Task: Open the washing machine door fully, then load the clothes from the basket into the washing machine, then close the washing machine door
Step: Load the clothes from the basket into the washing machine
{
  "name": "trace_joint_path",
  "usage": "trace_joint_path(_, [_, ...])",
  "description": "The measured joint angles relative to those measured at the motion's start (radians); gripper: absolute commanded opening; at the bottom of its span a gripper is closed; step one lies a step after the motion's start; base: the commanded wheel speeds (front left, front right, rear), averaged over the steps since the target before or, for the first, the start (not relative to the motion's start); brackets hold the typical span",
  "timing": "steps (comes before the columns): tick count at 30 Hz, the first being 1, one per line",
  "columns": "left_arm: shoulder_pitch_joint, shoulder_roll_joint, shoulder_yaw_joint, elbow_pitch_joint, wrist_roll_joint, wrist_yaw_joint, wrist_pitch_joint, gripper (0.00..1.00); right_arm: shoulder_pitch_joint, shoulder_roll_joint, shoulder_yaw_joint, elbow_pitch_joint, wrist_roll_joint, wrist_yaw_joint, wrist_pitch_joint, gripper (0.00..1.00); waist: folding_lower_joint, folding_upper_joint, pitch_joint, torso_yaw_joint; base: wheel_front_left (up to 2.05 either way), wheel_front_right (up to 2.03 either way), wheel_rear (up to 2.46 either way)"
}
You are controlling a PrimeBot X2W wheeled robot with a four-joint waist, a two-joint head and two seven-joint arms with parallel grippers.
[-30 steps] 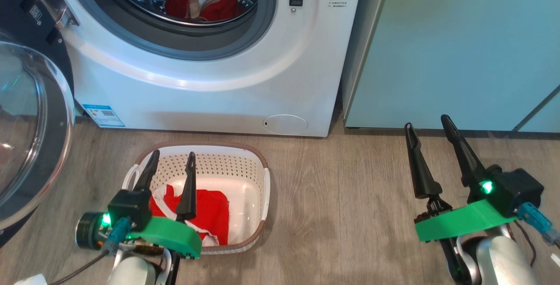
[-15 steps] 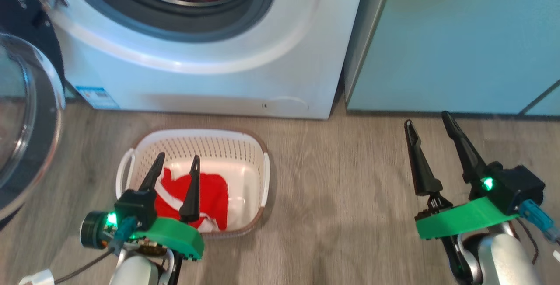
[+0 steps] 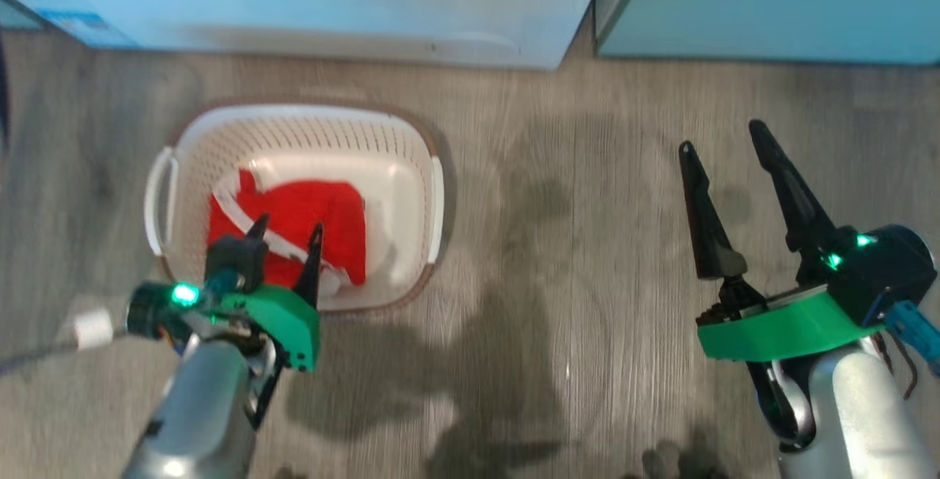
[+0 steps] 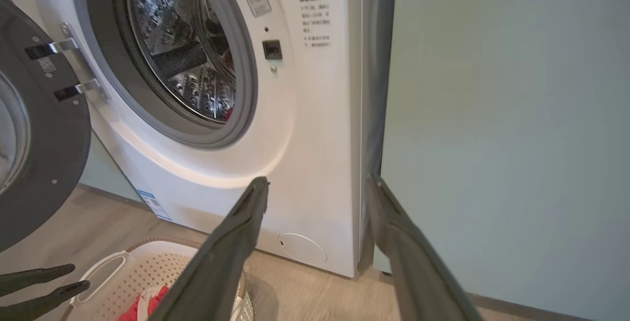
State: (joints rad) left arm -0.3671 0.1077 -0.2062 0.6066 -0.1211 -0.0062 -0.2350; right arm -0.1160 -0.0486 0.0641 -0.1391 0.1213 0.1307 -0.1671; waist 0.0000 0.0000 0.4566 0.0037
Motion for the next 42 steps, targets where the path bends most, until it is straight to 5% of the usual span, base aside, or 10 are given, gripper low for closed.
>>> trace_joint_path(7, [-0.222,0.062,-0.096,0.246,0.081,-0.082,0.032,1.0,-0.028,0.0,0.017,-0.017,-0.007,0.0,0.0,1.0,0.0002,0.0,0.147,-0.021,0.0,0.0,0.0])
trace_joint_path(18, [-0.462,0.143,-0.178,0.536,0.131,-0.115,0.112,1.0,-0.067,-0.001,0.065,-0.019,0.003,0.0,-0.03,1.0,0.0002,0.0,0.32,-0.081,0.0,0.0,0.0])
trace_joint_path(31, [-0.659,0.214,-0.227,0.646,0.119,-0.124,0.174,1.0,-0.115,-0.001,0.072,-0.017,0.041,0.0,-0.07,1.0,0.0001,0.0,0.503,-0.144,0.0,0.0,0.0])
trace_joint_path(42, [-0.74,0.251,-0.375,0.659,0.089,-0.124,0.217,1.0,-0.12,-0.001,0.072,-0.025,0.057,0.0,-0.083,1.0,0.0001,0.0,0.585,-0.183,0.0,0.0,0.0])
